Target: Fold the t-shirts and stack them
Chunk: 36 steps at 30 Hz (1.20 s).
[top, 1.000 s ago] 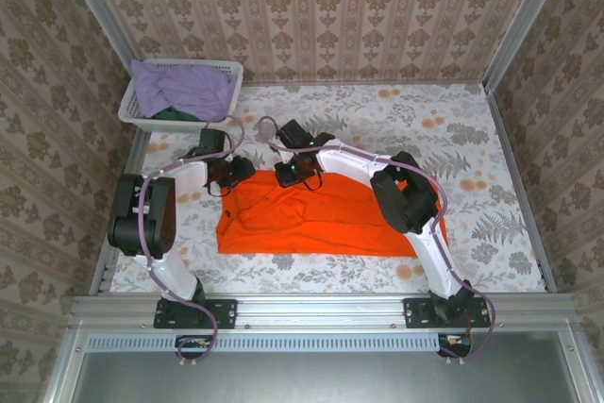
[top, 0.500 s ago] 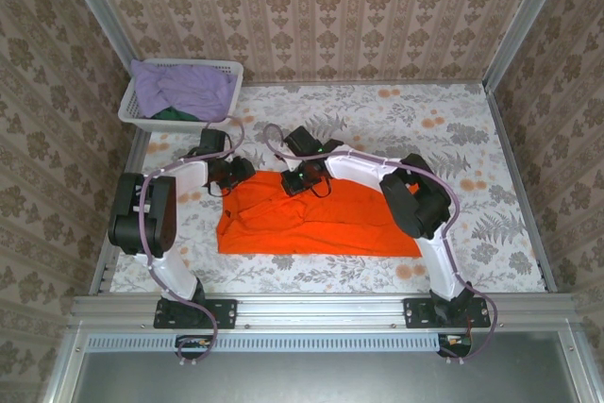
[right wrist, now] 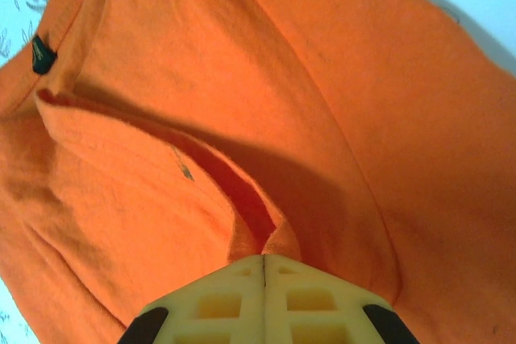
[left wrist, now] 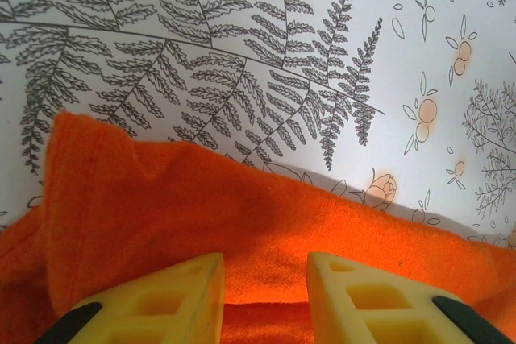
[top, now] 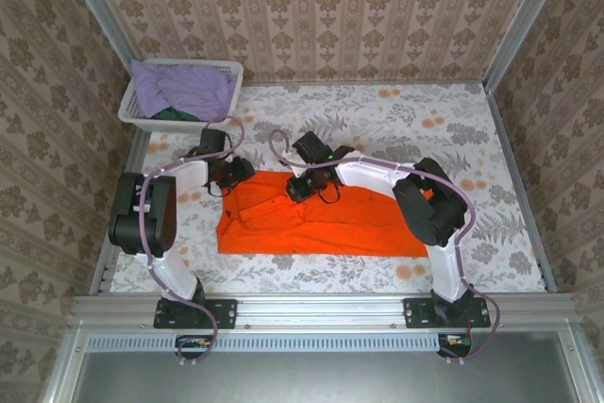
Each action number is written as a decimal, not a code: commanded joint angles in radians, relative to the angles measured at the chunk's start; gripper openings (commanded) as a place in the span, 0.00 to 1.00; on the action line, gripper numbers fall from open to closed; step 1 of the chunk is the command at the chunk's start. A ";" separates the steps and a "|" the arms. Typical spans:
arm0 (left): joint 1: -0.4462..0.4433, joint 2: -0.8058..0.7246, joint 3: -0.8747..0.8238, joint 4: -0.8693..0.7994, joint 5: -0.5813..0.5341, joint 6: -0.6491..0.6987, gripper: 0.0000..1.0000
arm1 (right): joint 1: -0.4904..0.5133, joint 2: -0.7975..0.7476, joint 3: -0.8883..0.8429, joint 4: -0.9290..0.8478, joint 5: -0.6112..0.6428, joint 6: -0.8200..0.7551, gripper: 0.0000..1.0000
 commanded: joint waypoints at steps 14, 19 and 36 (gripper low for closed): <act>0.008 0.019 0.029 -0.026 -0.015 -0.010 0.33 | 0.016 -0.117 -0.207 0.122 -0.029 -0.025 0.15; 0.009 0.019 0.030 -0.027 -0.015 -0.012 0.33 | 0.018 -0.159 -0.279 0.168 0.006 -0.024 0.29; 0.007 0.018 0.029 -0.028 -0.014 -0.010 0.33 | -0.013 -0.104 -0.123 0.178 -0.073 0.200 0.17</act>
